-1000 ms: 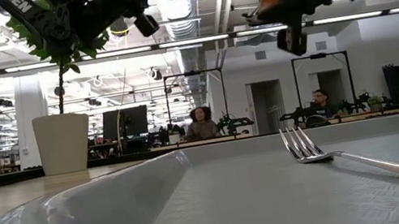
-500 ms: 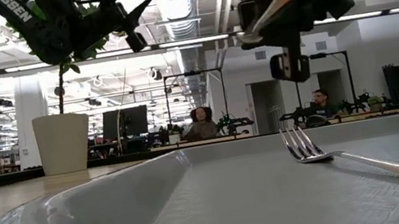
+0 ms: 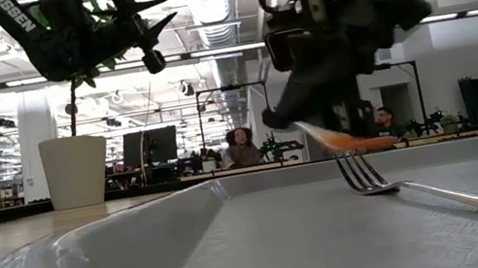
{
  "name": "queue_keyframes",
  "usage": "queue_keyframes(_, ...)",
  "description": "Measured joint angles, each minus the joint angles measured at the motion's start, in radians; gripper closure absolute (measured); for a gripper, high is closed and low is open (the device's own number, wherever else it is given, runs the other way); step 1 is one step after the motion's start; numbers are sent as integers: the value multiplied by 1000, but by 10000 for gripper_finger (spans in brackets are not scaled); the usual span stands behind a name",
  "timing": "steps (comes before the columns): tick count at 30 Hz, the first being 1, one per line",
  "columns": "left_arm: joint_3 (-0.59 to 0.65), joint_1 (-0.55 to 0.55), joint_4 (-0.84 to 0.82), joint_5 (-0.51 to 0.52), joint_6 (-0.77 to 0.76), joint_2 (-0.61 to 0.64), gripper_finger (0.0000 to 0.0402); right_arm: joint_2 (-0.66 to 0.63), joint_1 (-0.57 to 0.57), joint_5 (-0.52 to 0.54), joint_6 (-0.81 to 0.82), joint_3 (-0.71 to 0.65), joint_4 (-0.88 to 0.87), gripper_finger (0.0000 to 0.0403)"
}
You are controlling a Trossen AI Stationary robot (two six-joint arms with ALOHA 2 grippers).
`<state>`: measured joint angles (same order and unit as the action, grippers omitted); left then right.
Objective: Pick and place plate/cup/fork/spoon on tray
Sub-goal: Put the orange spoon beside the orange fork on the blue serving tray
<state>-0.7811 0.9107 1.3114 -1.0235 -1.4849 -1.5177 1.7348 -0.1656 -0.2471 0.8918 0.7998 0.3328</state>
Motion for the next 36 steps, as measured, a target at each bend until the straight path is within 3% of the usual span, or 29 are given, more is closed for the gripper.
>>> queue_keyframes(7, 0, 3, -16, -28, 10, 0, 290, 22, -61, 112, 63, 0, 10, 401)
queue_keyframes(17, 0, 3, -20, -28, 26, 0, 290, 21, -132, 192, 114, 0, -1, 401)
queue_keyframes(36, 0, 2, -20, -21, 41, 0, 290, 47, -140, 194, 82, 0, 10, 401)
